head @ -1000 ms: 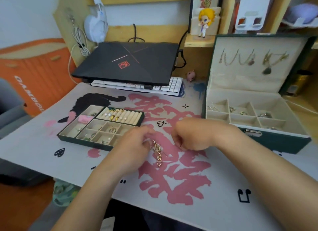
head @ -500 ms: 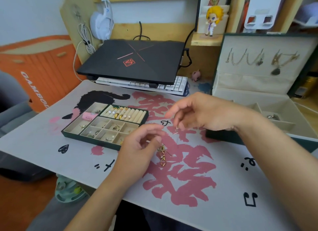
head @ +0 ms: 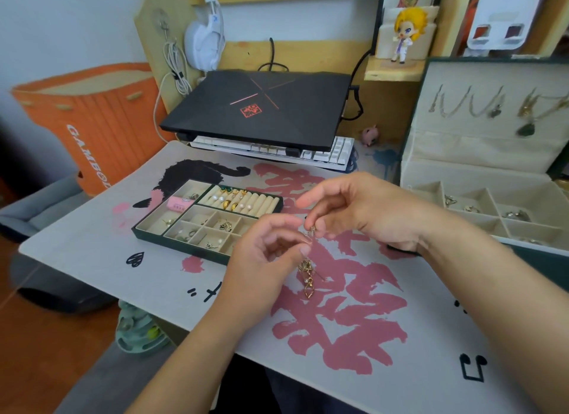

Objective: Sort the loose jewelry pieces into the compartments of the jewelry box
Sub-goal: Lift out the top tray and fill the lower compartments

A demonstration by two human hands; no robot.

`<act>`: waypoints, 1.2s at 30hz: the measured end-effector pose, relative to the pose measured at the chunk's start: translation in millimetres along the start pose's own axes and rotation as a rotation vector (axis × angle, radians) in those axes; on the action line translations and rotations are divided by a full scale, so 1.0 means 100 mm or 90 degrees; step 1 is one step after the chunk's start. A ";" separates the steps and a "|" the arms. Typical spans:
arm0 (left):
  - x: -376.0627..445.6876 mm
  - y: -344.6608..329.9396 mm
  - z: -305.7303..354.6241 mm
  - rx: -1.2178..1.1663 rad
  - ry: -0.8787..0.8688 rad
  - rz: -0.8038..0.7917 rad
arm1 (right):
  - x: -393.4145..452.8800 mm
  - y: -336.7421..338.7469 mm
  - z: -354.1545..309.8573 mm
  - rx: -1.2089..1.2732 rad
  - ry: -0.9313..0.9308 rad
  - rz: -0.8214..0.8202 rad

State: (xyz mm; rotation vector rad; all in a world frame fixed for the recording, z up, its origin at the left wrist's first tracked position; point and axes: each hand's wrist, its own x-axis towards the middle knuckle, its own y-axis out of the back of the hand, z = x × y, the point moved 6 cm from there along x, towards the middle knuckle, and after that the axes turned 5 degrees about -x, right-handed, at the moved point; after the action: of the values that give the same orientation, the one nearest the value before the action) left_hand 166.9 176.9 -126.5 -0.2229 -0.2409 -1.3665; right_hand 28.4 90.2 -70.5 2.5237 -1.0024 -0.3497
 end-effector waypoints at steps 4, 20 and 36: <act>-0.01 0.03 0.04 -0.004 -0.049 0.017 | 0.01 -0.01 0.07 0.032 -0.037 0.000; -0.03 0.02 0.04 0.042 -0.058 0.045 | -0.01 -0.20 0.16 0.150 -0.111 -0.097; -0.05 0.05 0.09 0.061 -0.081 0.071 | 0.01 -0.18 0.16 0.129 -0.091 -0.106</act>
State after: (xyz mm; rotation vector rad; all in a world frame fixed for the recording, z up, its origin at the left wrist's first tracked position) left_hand 170.2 185.4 -119.1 -0.2404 -0.3934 -1.2294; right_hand 34.3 97.2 -93.5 2.8088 -0.9231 -0.5073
